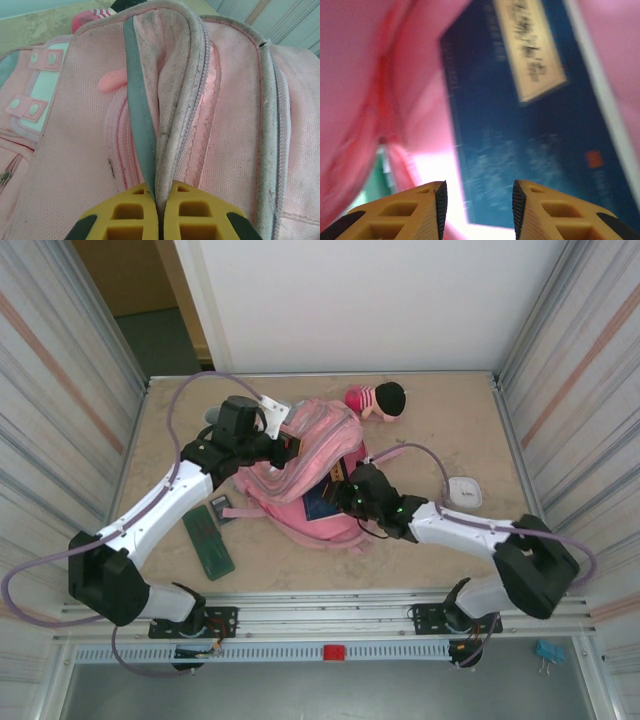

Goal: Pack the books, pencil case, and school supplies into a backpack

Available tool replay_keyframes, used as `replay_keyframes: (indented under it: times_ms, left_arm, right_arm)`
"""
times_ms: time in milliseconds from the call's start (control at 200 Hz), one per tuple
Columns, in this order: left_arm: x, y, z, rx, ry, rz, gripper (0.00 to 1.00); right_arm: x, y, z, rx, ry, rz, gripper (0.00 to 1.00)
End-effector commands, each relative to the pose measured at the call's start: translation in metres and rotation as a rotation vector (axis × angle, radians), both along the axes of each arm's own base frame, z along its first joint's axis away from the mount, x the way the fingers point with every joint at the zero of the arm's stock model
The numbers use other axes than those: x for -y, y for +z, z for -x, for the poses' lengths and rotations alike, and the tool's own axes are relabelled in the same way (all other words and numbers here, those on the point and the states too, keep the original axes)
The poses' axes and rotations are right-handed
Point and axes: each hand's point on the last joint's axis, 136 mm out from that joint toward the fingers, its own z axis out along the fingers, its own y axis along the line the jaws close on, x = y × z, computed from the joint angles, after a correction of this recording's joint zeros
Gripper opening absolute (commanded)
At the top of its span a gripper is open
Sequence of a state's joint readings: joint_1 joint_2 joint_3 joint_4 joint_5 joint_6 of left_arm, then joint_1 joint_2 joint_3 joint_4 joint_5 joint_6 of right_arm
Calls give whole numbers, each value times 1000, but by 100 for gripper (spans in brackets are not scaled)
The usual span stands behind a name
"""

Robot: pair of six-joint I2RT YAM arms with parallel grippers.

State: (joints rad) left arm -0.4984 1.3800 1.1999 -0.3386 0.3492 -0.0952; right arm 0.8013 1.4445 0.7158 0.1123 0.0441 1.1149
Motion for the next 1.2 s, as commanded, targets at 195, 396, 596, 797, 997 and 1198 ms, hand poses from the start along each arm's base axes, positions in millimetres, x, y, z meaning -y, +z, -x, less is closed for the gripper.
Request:
replay_keyframes:
  times_ms: [195, 396, 596, 797, 997, 1198]
  left_arm:
    - [13, 47, -10, 104, -33, 122, 0]
    - [23, 49, -6, 111, -73, 127, 0]
    - [12, 44, -10, 130, -25, 68, 0]
    - [9, 40, -11, 131, -5, 67, 0]
    - [11, 41, -13, 128, -5, 85, 0]
    - [13, 42, -11, 121, -12, 94, 0]
  right_arm:
    - [15, -58, -18, -95, -251, 92, 36]
    - [3, -32, -33, -3, -217, 47, 42]
    - [21, 29, -15, 181, -124, 0, 62]
    - [54, 60, 16, 198, -95, -64, 58]
    - [37, 61, 17, 158, -70, -101, 54]
    - [27, 23, 7, 7, -196, -88, 55]
